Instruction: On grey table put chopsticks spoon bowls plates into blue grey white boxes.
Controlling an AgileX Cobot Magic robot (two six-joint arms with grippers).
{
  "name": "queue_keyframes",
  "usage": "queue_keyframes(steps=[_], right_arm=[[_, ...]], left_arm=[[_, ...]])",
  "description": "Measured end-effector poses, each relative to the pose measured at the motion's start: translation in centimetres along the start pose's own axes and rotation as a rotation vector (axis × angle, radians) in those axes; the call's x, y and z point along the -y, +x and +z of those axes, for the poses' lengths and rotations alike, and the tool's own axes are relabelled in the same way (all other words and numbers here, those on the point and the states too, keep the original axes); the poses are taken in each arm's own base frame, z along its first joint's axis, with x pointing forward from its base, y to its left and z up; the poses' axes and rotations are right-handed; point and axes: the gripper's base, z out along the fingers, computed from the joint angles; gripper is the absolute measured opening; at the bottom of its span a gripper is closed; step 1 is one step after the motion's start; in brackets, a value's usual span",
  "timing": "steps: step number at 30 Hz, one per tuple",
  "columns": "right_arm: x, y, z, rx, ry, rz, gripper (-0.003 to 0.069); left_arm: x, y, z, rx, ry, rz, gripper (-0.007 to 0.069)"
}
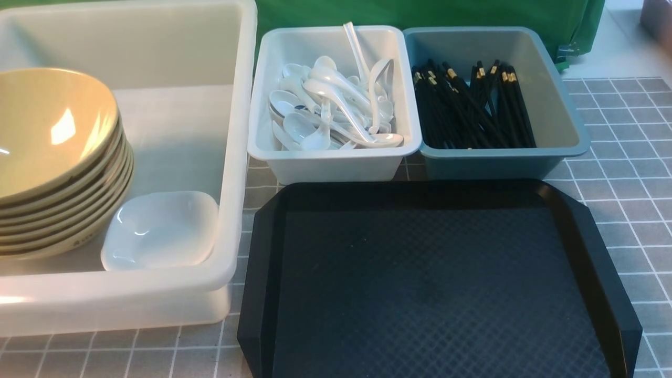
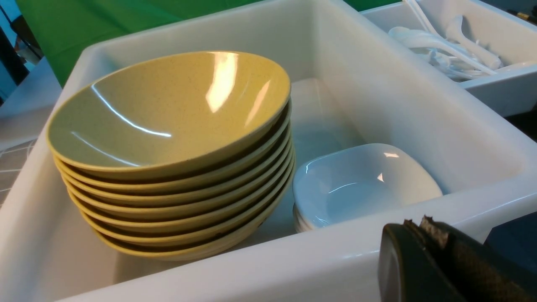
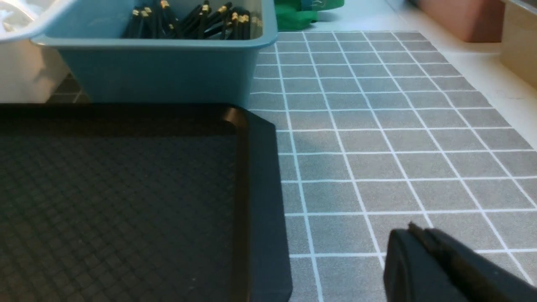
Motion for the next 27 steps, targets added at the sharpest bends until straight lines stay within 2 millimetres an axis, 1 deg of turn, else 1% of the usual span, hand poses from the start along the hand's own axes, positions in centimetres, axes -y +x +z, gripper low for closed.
queue_keyframes(steps=[25,27], right_arm=[[-0.03,0.01,0.00,-0.001,-0.006,-0.005,0.0041],[-0.03,0.01,0.00,-0.001,-0.006,-0.005,0.0042]], left_arm=[[0.00,0.00,0.00,0.000,0.000,-0.001,-0.0011],[0.06,-0.08,0.12,0.021,0.005,-0.011,-0.0011]])
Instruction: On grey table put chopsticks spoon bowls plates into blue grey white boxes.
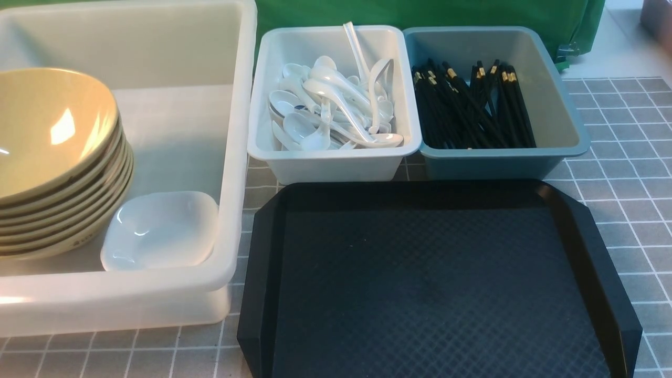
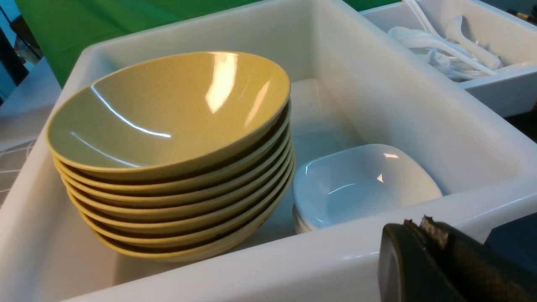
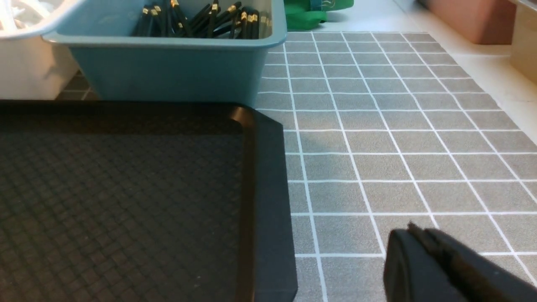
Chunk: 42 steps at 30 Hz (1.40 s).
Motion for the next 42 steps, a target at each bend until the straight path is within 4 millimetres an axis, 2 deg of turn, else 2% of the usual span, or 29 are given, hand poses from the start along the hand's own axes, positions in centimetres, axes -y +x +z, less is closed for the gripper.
queue_keyframes(steps=[5,6,8,9,12,18,42], right_arm=[[0.0,0.0,0.0,0.000,0.000,0.000,0.0045],[0.0,0.0,0.0,0.000,0.000,0.000,0.0045],[0.0,0.0,0.0,0.000,0.000,0.000,0.0045],[0.0,0.0,0.0,0.000,0.000,0.000,0.0045],[0.0,0.0,0.0,0.001,0.000,0.000,0.0045],[0.0,0.0,0.0,0.001,0.000,0.000,0.0045],[0.0,0.0,0.0,0.001,0.000,0.000,0.0062]], left_arm=[[0.2,1.2,2.3,0.169,-0.019,-0.056,-0.0011],[0.1,2.4,3.4,0.232,-0.061,-0.051,-0.0011],[0.1,3.6,4.2,0.280,-0.097,-0.049,-0.0011],[0.2,5.2,5.0,0.280,-0.116,-0.052,-0.0011],[0.3,6.5,5.5,0.240,-0.128,-0.074,-0.0011],[0.6,8.9,5.8,-0.016,-0.104,-0.109,-0.0011],[0.5,9.1,5.8,-0.034,-0.136,-0.132,-0.0011]])
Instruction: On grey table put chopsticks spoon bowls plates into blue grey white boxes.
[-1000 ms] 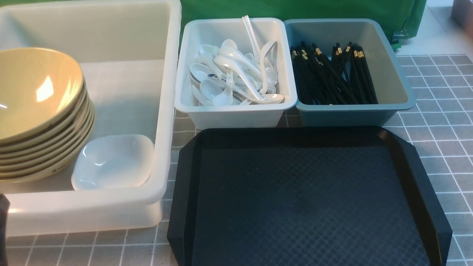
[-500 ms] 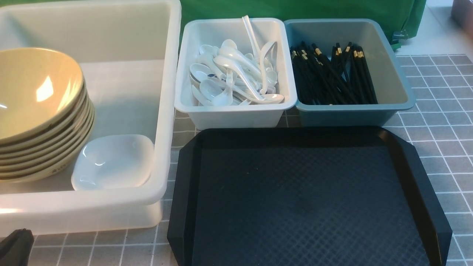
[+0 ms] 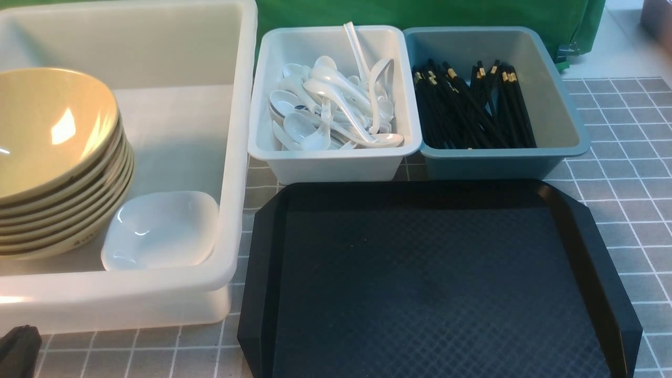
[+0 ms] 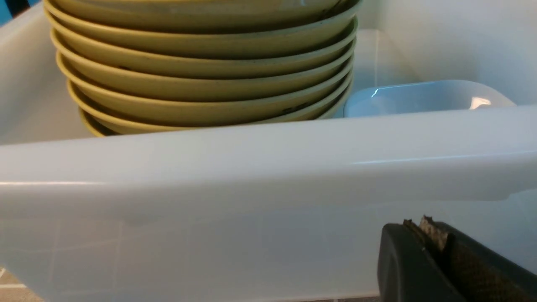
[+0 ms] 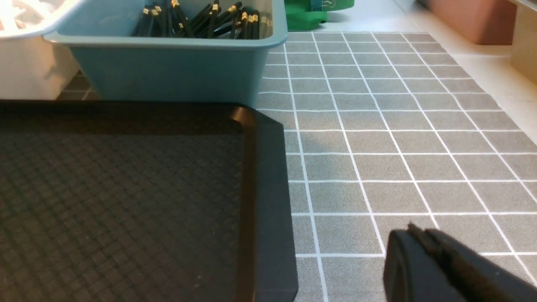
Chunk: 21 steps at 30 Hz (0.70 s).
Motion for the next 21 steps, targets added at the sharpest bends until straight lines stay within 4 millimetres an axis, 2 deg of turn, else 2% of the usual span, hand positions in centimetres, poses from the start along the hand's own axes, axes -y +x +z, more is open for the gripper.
queue_keyframes(steps=[21], right_arm=[[0.00,0.00,0.00,0.000,0.000,0.000,0.0085]], left_arm=[[0.00,0.00,0.00,0.000,0.000,-0.001,-0.0011]])
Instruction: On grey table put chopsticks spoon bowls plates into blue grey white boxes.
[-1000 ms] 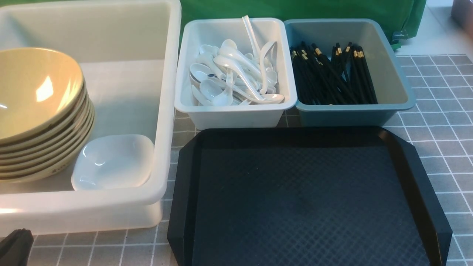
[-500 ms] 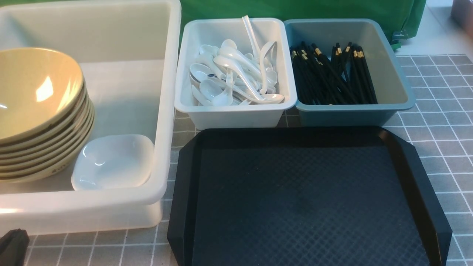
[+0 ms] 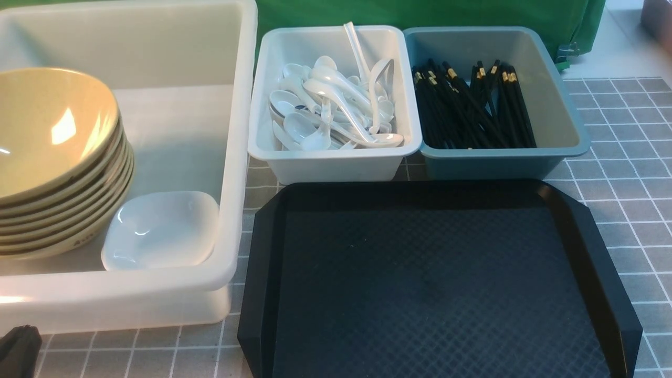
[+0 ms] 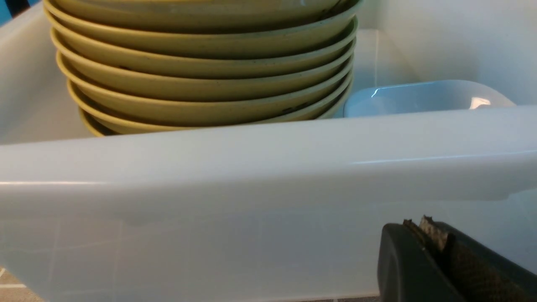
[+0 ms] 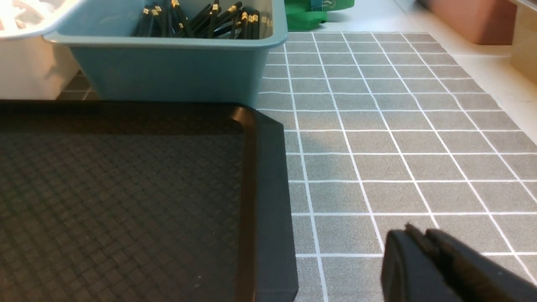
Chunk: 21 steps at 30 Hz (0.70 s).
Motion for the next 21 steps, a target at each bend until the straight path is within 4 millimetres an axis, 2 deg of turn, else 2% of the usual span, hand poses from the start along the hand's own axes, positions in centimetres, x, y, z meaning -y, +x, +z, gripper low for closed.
queue_keyframes(steps=[21], right_arm=[[0.00,0.00,0.00,0.000,0.000,0.000,0.0097]], left_arm=[[0.00,0.00,0.00,0.000,0.000,-0.007,-0.0011]])
